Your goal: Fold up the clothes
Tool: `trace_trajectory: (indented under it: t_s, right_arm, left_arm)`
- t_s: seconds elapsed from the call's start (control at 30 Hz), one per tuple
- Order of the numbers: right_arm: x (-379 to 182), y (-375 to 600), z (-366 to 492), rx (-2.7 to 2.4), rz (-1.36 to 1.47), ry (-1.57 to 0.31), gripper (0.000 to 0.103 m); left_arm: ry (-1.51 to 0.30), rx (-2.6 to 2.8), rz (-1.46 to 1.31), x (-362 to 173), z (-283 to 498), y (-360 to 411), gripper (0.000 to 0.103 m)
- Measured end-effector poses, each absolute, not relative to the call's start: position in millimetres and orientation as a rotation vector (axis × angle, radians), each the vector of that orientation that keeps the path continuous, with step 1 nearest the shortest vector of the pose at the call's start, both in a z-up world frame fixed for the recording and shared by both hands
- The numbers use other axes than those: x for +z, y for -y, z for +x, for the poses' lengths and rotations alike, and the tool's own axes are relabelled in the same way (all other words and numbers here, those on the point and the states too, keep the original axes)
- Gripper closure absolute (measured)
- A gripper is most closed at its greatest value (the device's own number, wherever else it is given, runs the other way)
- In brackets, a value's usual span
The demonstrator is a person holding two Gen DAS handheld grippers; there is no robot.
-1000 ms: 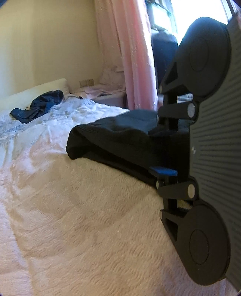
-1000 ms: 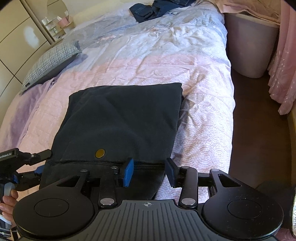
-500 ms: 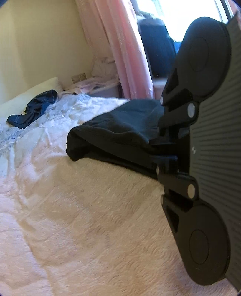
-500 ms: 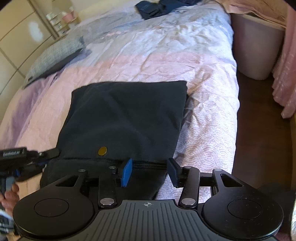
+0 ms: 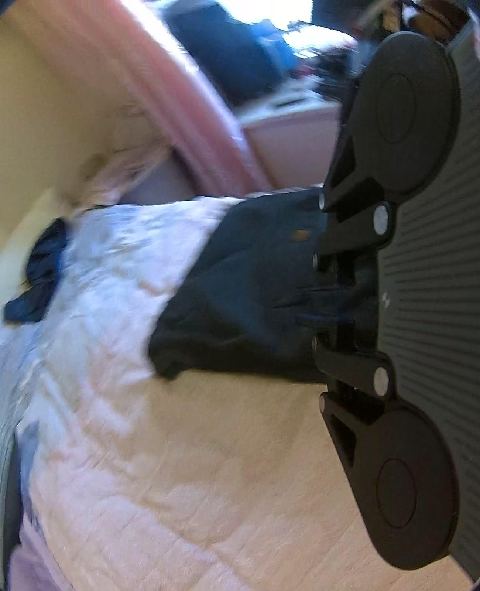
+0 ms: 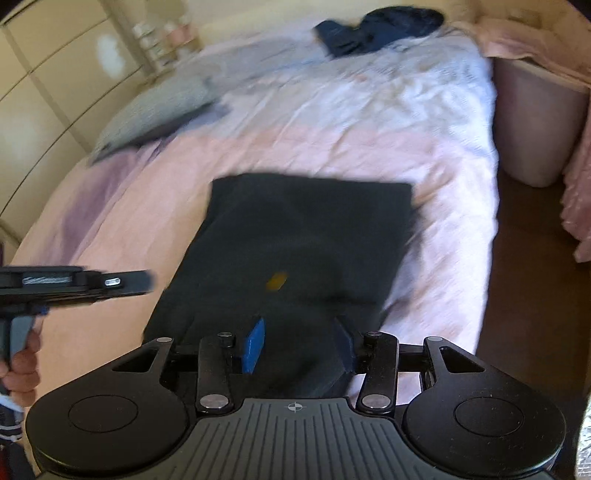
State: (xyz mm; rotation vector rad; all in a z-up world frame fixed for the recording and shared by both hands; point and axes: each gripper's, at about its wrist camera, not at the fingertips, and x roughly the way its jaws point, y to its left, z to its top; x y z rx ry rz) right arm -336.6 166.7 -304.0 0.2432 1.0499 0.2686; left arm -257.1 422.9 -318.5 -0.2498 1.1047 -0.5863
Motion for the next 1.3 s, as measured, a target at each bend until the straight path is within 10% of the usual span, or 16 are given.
trace_trajectory:
  t_s: [1.3]
  right_arm:
    - [-172,-155,-359,0.128,0.301,-1.165,0.056]
  left_arm:
    - [-1.124,-0.189,0.129,-155,-343,-355,0.063]
